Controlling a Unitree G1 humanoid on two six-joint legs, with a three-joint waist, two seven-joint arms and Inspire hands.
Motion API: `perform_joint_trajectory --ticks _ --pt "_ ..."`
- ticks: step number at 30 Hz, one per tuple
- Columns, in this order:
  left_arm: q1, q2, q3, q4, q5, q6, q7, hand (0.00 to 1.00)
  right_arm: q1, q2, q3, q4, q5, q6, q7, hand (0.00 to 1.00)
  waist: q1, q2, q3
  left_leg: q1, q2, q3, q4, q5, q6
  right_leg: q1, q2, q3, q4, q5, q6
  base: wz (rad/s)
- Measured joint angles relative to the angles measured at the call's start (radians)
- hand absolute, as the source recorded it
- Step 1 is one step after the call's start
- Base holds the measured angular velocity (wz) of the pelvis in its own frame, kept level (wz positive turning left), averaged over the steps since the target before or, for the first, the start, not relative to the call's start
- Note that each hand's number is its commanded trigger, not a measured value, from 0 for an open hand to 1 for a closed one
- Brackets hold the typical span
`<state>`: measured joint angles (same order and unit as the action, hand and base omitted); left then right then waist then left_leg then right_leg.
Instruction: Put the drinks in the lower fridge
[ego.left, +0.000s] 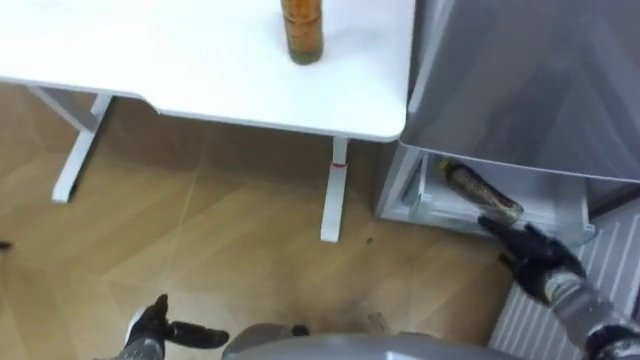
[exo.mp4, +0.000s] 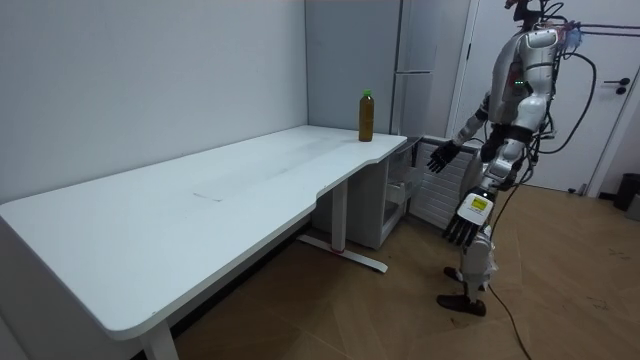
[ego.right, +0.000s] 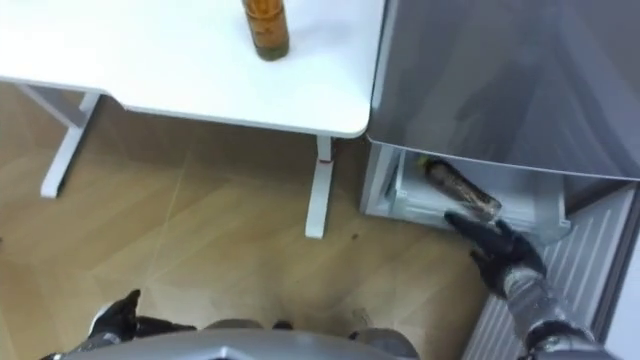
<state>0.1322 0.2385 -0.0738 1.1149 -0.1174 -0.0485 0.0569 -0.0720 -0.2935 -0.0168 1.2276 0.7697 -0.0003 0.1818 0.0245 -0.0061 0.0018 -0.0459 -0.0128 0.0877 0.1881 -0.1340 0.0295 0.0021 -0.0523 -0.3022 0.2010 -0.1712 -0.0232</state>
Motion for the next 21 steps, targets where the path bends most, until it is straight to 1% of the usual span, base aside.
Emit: perform_joint_trajectory --ticks 1,3,4,6,7,9,11,12,14,16,18,20,21 --pt "0.000 0.000 0.000 -0.002 0.000 -0.001 0.000 0.00 0.007 0.007 0.009 0.000 -0.019 -0.004 -0.001 0.00 -0.002 0.000 0.0001 0.005 0.000 -0.001 0.002 -0.003 -0.001 0.004 0.001 0.000 -0.004 0.000 0.000 0.00" --pt "-0.008 -0.009 0.000 -0.006 0.000 -0.009 0.002 0.00 0.036 0.038 0.051 0.012 -0.105 -0.030 -0.013 0.00 -0.012 0.000 -0.0004 0.012 0.001 -0.007 0.008 -0.012 -0.004 0.028 0.005 -0.009 -0.032 0.000 0.001 0.11" --pt "-0.007 -0.014 0.000 -0.005 0.001 -0.012 0.005 0.00 0.041 0.045 0.064 0.017 -0.120 -0.032 -0.018 0.00 -0.013 0.001 0.0022 0.018 0.001 -0.007 0.006 -0.013 -0.004 0.035 0.006 -0.008 -0.032 0.000 0.001 0.00" --pt "0.005 -0.038 0.000 -0.004 0.001 -0.022 0.006 0.00 0.067 0.072 0.083 0.026 -0.184 -0.033 -0.028 0.00 -0.013 0.002 0.0027 0.027 0.000 -0.003 -0.004 -0.017 -0.004 0.044 0.008 -0.001 -0.035 -0.003 0.005 -0.06" --pt "0.006 -0.042 0.000 -0.004 0.000 -0.023 0.005 0.00 0.076 0.079 0.083 0.026 -0.195 -0.033 -0.029 0.00 -0.014 0.005 0.0042 0.032 0.000 -0.003 -0.006 -0.017 -0.005 0.048 0.008 -0.001 -0.036 -0.004 0.005 0.00" --pt "0.011 -0.051 0.001 -0.005 0.000 -0.023 0.004 0.00 0.106 0.100 0.083 0.026 -0.213 -0.033 -0.039 0.00 -0.016 0.002 0.0044 0.043 0.000 0.006 -0.012 -0.018 -0.005 0.054 0.009 0.007 -0.046 -0.004 0.006 -0.07" --pt "0.015 -0.054 0.006 -0.005 0.001 -0.023 0.004 0.00 0.123 0.108 0.083 0.024 -0.227 -0.032 -0.050 0.00 -0.016 0.002 0.0046 0.049 0.000 0.016 -0.020 -0.019 -0.005 0.053 0.010 0.021 -0.049 -0.004 0.006 -0.19" --pt "0.019 -0.062 0.024 -0.005 0.000 -0.022 0.003 0.00 0.134 0.111 0.082 0.025 -0.227 -0.032 -0.061 0.00 -0.017 0.003 0.0047 0.056 0.000 0.019 -0.023 -0.020 -0.006 0.057 0.011 0.028 -0.049 -0.004 0.006 -0.18" --pt "0.022 -0.068 0.041 -0.005 -0.003 -0.021 0.003 0.00 0.148 0.115 0.076 0.028 -0.225 -0.029 -0.071 0.00 -0.021 0.003 0.0052 0.063 0.000 0.019 -0.023 -0.024 -0.006 0.066 0.011 0.031 -0.051 -0.006 0.009 -0.08" --pt "0.025 -0.072 0.067 -0.004 -0.007 -0.020 0.002 0.00 0.153 0.118 0.061 0.043 -0.229 -0.028 -0.071 0.00 -0.021 0.003 0.0056 0.075 0.001 0.022 -0.023 -0.030 -0.006 0.071 0.013 0.042 -0.051 -0.008 0.010 -0.12" --pt "0.031 -0.073 0.111 -0.003 -0.010 -0.018 0.001 0.00 0.157 0.122 0.031 0.058 -0.243 -0.020 -0.069 0.00 -0.024 0.001 0.0061 0.083 0.001 0.022 -0.023 -0.034 -0.006 0.079 0.017 0.050 -0.051 -0.009 0.011 -0.09" --pt "0.028 -0.072 0.130 -0.001 -0.011 -0.016 0.002 0.00 0.166 0.121 0.032 0.057 -0.276 -0.020 -0.070 0.00 -0.022 0.004 0.0059 0.090 0.002 0.023 -0.021 -0.041 -0.005 0.084 0.018 0.051 -0.051 -0.011 0.012 -0.05" --pt "0.025 -0.072 0.131 0.005 -0.011 -0.015 0.002 0.00 0.170 0.121 0.034 0.056 -0.301 -0.020 -0.070 0.00 -0.020 0.010 0.0061 0.092 0.002 0.026 -0.019 -0.047 -0.005 0.083 0.020 0.053 -0.050 -0.014 0.014 -0.04"
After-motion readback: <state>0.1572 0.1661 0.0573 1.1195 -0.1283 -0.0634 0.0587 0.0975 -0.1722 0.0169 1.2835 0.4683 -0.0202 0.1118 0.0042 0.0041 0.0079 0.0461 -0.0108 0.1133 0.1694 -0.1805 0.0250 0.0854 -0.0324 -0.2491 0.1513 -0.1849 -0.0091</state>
